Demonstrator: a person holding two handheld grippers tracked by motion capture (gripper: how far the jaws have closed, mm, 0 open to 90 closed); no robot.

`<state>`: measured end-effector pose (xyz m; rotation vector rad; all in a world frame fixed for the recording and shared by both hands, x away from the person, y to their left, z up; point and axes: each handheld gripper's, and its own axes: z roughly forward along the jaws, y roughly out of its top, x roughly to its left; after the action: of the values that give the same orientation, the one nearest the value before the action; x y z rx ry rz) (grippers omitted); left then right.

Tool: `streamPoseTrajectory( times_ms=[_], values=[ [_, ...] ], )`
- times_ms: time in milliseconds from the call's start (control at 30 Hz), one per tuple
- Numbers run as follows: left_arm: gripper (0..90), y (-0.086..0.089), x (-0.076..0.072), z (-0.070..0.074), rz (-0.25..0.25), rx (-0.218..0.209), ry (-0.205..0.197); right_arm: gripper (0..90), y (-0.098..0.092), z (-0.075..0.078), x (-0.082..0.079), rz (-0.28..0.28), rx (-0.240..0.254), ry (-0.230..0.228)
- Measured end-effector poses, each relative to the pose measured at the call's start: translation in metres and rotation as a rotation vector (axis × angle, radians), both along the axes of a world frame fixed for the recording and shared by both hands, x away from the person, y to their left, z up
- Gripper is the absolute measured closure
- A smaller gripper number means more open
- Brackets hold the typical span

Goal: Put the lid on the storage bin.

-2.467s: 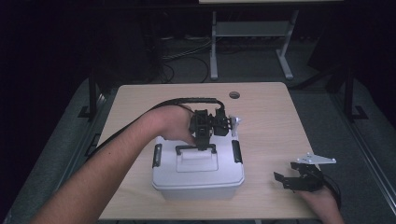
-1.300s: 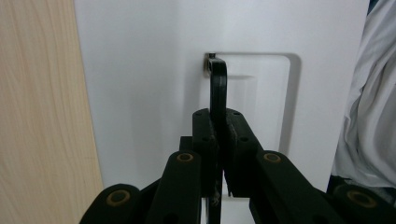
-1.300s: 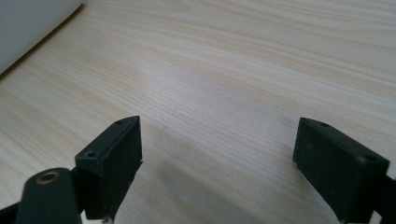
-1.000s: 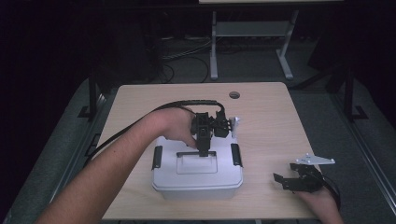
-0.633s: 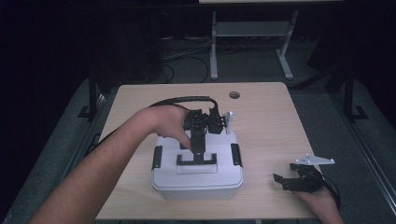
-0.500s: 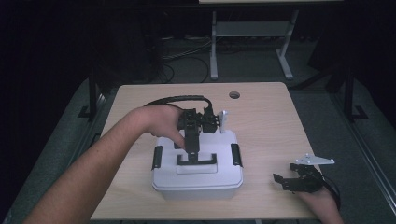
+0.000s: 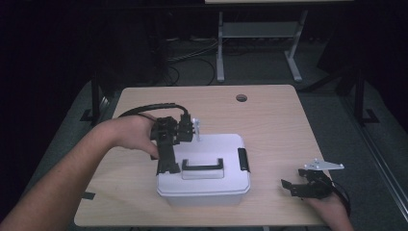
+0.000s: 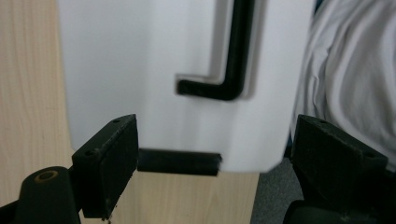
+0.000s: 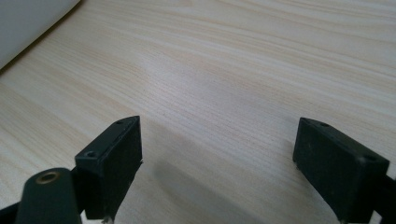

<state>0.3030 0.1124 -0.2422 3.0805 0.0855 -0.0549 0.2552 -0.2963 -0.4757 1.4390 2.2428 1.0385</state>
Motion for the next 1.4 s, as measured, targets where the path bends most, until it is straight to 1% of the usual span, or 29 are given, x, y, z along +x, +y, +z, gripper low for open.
streamPoseTrajectory(
  times_ms=[133, 200, 300, 433, 533, 567, 600, 633, 700, 833, 933, 967, 1000, 1033, 1100, 1133, 1167, 1267, 1333, 1367, 1400],
  values=[
    [14.7, 0.02, -0.011, -0.002, 0.004, -0.002, 0.004, 15.1, 0.0, 0.0, 0.0, 0.0, 0.002, 0.001],
    [14.7, 0.031, -0.015, -0.004, 0.019, -0.001, -0.002, 15.1, 0.0, 0.0, 0.0, -0.001, -0.001, 0.002],
    [14.6, 0.048, -0.019, -0.006, 0.037, -0.028, 0.005, 15.1, 0.001, 0.0, 0.0, -0.001, -0.003, -0.001],
    [15.8, 0.072, -0.027, -0.01, 0.033, -0.083, 0.011, 15.0, 0.001, 0.0, 0.0, -0.003, -0.002, -0.003],
    [17.0, 0.09, -0.028, -0.017, 0.06, -0.099, 0.007, 15.0, 0.001, 0.0, -0.001, -0.005, -0.003, -0.009],
    [17.0, 0.095, -0.028, -0.019, 0.072, -0.11, 0.012, 15.0, 0.002, 0.0, -0.001, -0.006, -0.005, -0.01],
    [17.0, 0.101, -0.028, -0.022, 0.086, -0.122, 0.033, 14.9, 0.002, 0.001, -0.001, -0.006, -0.005, -0.01],
    [16.9, 0.106, -0.028, -0.025, 0.101, -0.128, 0.048, 14.9, 0.002, 0.001, -0.001, -0.006, -0.007, -0.011],
    [16.9, 0.115, -0.028, -0.033, 0.121, -0.131, 0.059, 14.9, 0.001, 0.001, -0.001, -0.009, -0.004, -0.013],
    [16.4, 0.134, -0.029, -0.051, 0.153, -0.153, 0.064, 14.8, 0.002, 0.0, -0.001, -0.011, -0.004, -0.015],
    [16.4, 0.15, -0.028, -0.061, 0.184, -0.167, 0.049, 14.8, 0.002, 0.001, -0.002, -0.016, -0.001, -0.016],
    [16.4, 0.155, -0.028, -0.064, 0.196, -0.179, 0.04, 14.8, 0.002, 0.001, -0.002, -0.017, 0.001, -0.016],
    [16.4, 0.159, -0.027, -0.066, 0.207, -0.188, 0.038, 14.8, 0.002, 0.001, -0.003, -0.019, 0.002, -0.016],
    [16.4, 0.164, -0.026, -0.069, 0.223, -0.204, 0.038, 14.8, 0.002, 0.001, -0.003, -0.021, 0.002, -0.013],
    [16.4, 0.172, -0.024, -0.075, 0.252, -0.228, 0.017, 14.8, 0.002, 0.001, -0.003, -0.024, 0.002, -0.016],
    [16.4, 0.176, -0.023, -0.079, 0.269, -0.245, 0.015, 14.8, 0.001, 0.001, -0.004, -0.025, 0.002, -0.016],
    [16.4, 0.179, -0.022, -0.083, 0.279, -0.258, 0.001, 14.8, 0.001, 0.001, -0.004, -0.027, 0.001, -0.018],
    [16.4, 0.186, -0.017, -0.096, 0.318, -0.29, -0.01, 14.8, 0.001, 0.002, -0.004, -0.031, 0.002, -0.016],
    [16.4, 0.19, -0.014, -0.104, 0.347, -0.303, -0.005, 14.8, 0.0, 0.002, -0.004, -0.031, 0.002, -0.016],
    [16.4, 0.191, -0.013, -0.108, 0.352, -0.309, -0.014, 14.8, 0.0, 0.002, -0.004, -0.031, 0.002, -0.016],
    [16.4, 0.191, -0.011, -0.112, 0.374, -0.315, -0.009, 14.8, 0.0, 0.002, -0.004, -0.031, 0.001, -0.016]
  ],
)
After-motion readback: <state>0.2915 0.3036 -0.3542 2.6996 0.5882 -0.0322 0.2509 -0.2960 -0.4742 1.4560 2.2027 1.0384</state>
